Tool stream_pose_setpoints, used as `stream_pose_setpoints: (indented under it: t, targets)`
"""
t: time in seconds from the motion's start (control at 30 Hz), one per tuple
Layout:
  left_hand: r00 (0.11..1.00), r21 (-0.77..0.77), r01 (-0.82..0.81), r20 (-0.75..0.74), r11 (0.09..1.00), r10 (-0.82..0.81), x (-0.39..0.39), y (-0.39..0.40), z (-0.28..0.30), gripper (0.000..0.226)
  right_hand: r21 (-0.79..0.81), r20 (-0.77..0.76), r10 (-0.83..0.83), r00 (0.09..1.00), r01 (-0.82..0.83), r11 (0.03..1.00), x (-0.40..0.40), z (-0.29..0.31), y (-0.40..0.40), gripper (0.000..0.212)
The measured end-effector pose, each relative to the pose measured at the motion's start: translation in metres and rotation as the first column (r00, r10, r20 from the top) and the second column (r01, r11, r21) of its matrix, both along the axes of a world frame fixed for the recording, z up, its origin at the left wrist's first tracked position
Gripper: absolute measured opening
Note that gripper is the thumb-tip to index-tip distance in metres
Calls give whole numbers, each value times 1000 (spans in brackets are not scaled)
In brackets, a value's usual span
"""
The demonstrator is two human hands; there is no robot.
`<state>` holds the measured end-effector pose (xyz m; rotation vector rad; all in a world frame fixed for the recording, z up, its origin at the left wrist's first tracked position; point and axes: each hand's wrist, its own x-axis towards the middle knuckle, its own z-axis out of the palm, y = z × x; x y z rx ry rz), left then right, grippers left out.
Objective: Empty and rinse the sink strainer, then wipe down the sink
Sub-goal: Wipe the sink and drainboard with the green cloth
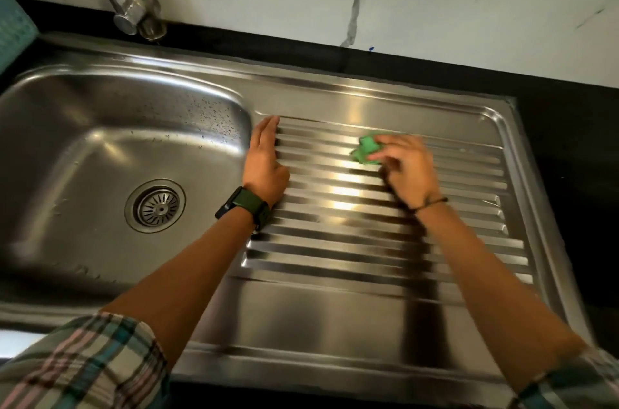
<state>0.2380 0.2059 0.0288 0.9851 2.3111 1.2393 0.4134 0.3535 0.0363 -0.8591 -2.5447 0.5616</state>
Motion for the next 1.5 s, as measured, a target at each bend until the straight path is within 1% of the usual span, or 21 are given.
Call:
stream_pose_setpoints:
  t: [0.07,0.17,0.23,0.3,0.37,0.47,0.53,0.6,0.67,0.7,0.77,0.83,0.9,0.93,1.03,1.1,1.17,1.23,1.33,1.4,1.5]
  targets:
    - [999,-20,33,-32,999,-34,2,0,-2,78,10,61,-163,985,163,987,61,1,27,28]
    - [997,-19,55,-61,998,-56,3,0,-3,77,-17,103,-407,908,410,912,126,9,58,22]
    - [996,-17,62,-63,998,-63,2,1,-3,77,-59,111,-487,866,495,867,132,11,62,21]
    - [997,-12,57,-43,998,-57,2,1,-2,77,-41,93,-544,834,549,835,116,11,54,23]
    - [999,6,36,-19,999,-36,1,1,-2,77,-45,47,-480,876,482,875,84,12,33,27]
    - [1000,18,-9,23,1000,8,1,1,0,75,-93,-31,-295,955,291,952,14,7,-15,27]
    - [998,44,-33,50,998,31,2,1,2,74,-130,-48,-129,991,122,984,-48,6,-51,26]
    - [983,119,-115,156,986,96,0,-1,2,71,-126,-16,52,999,-53,991,-101,5,-82,26]
    - [924,202,-278,322,939,205,-3,-7,2,69,-97,47,156,987,-151,984,-126,6,-93,25]
    - [912,214,-314,338,925,232,-3,-9,1,68,-75,95,195,976,-189,979,-128,6,-91,27]
    - [947,194,-262,238,945,214,-2,-11,0,67,-27,185,266,946,-266,964,-120,4,-80,34]
    - [990,148,-126,76,981,116,3,-9,1,65,-5,230,262,937,-268,963,-106,6,-71,36]
    - [996,77,63,-63,995,-58,10,-10,2,64,7,218,210,953,-217,976,-86,8,-67,32]
    - [983,36,144,-118,989,-139,14,-12,2,63,1,175,177,968,-180,984,-72,7,-63,32]
    - [935,-74,270,-219,960,-279,25,-23,-1,60,-41,48,33,998,-31,999,-18,4,-42,33]
    - [931,-107,272,-222,956,-290,32,-28,-2,58,-59,51,-66,997,69,996,14,3,-27,33]
    - [940,-113,272,-180,956,-289,44,-30,0,58,-62,57,-148,987,151,987,45,4,-13,31]
    - [935,-102,317,-129,943,-329,65,-30,2,59,-30,67,-256,964,258,966,82,5,3,29]
    - [923,-90,367,-91,926,-375,95,-28,1,60,50,103,-420,902,417,907,132,8,25,26]
    - [934,-78,341,-87,937,-347,102,-26,0,60,66,128,-458,880,453,889,143,8,30,25]
    - [958,-50,274,-76,960,-277,102,-27,3,59,34,131,-502,855,502,864,133,10,24,27]
